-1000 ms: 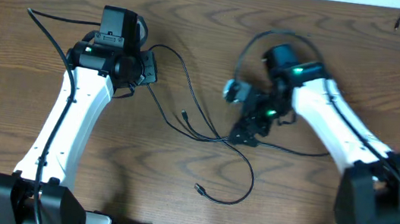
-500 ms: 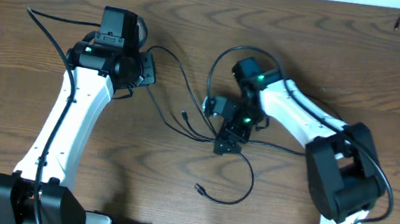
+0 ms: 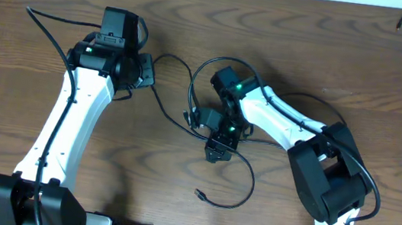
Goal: Untangle cables
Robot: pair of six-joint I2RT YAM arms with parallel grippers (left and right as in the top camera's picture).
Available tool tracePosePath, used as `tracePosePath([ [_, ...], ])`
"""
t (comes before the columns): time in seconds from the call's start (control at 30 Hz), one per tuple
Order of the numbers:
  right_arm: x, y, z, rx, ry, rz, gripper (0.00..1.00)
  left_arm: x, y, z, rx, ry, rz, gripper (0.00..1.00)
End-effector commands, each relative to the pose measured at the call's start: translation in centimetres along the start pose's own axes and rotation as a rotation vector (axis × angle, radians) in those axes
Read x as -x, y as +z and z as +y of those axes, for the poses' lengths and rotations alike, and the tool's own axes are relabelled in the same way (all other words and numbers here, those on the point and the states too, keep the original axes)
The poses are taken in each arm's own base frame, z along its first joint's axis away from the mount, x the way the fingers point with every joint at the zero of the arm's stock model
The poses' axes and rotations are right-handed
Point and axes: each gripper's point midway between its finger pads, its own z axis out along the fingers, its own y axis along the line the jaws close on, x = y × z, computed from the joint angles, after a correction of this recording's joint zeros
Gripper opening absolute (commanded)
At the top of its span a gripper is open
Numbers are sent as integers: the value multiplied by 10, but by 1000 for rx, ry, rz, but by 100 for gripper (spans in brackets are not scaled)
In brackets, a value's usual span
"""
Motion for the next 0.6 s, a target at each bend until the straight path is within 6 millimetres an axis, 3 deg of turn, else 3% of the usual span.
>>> tracePosePath([
  [0.0,-31,18,-24,-113,103,144,82,2,1,20,113,9,-7,29],
  [0.07,-35,19,-29,-146,117,160,82,1,0,27,153,10,-6,36],
  [0.27,-52,22,-44,-245,167,216,80,0,-1,33,183,9,-6,45],
  [0.4,-63,33,-43,-245,169,225,76,-2,-1,34,186,10,4,50],
  [0.47,-69,38,-40,-236,172,237,74,-3,-1,34,188,11,9,57],
  [0.57,-77,43,-32,-221,169,262,74,-6,-1,35,191,11,19,58],
])
